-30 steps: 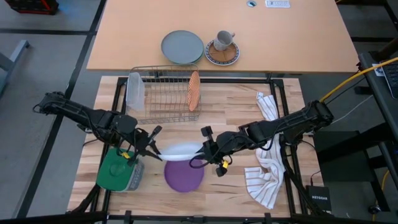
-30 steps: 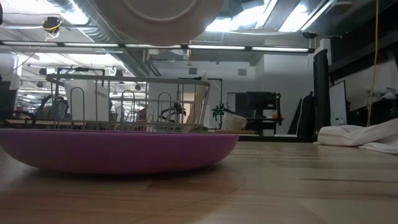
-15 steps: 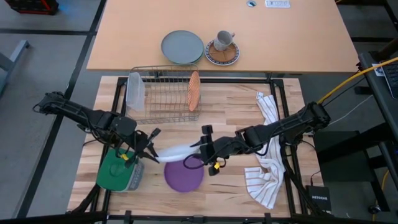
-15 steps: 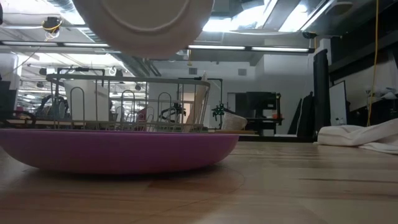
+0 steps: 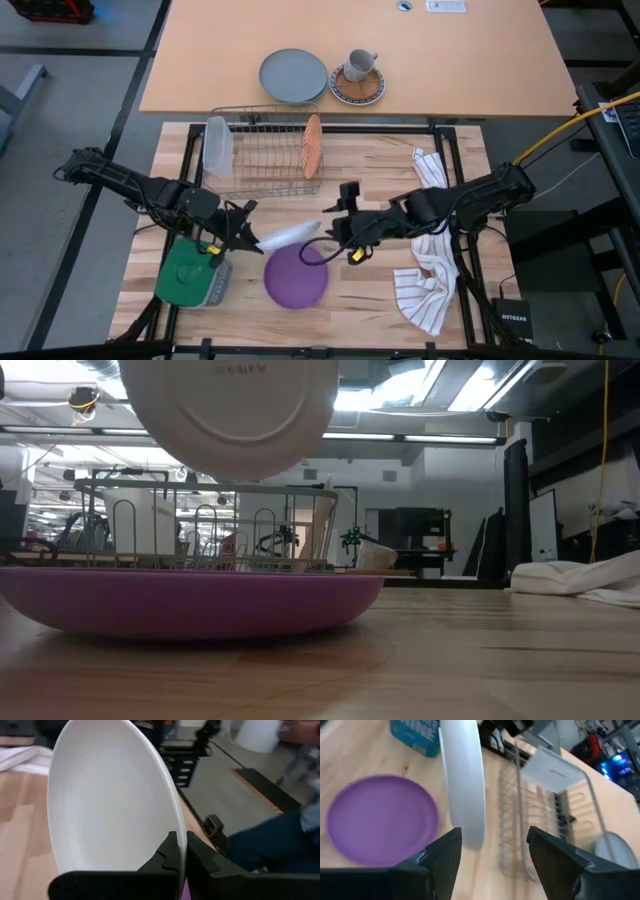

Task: Sort dishes
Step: Put the white plate into the dish rack

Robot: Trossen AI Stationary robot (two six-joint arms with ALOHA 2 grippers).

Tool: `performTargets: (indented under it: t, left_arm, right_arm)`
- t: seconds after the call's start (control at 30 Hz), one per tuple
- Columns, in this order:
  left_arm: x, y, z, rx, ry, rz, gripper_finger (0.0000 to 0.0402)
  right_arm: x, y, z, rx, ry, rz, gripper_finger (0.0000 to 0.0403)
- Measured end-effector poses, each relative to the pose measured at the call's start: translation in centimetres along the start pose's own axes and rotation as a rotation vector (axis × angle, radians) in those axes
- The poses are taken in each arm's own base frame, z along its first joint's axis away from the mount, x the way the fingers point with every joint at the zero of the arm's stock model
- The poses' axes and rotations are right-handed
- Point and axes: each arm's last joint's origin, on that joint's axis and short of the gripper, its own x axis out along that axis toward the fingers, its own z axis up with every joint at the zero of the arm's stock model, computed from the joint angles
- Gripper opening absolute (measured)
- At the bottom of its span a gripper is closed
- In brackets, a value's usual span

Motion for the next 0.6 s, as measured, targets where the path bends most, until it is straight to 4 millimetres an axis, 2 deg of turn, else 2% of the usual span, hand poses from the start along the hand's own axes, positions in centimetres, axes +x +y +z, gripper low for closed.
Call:
performTargets:
  t: [0.13, 0.27, 0.4, 0.6]
  left_arm:
    - [0.0, 0.3, 0.2, -0.087, -0.037, 0.093, 0.0000]
    - [-0.2, 0.7, 1.3, -0.161, -0.161, 0.153, 0.0000]
    - [-0.8, 1.6, 2.6, -0.214, -0.302, 0.214, 0.0000]
    - [-2.1, 4.4, 3.6, -0.317, -0.464, 0.415, 0.0000]
  right_arm:
    - [-2.1, -1.3, 0.9, -0.006, 0.019, -0.008, 0.0232]
    - [-3.8, -2.6, 1.5, 0.010, 0.014, -0.025, 0.0232]
    - [-4.7, -3.7, 1.3, 0.014, 0.041, -0.062, 0.0232]
    - [-5.2, -5.8, -0.1, 0.048, 0.129, -0.096, 0.0232]
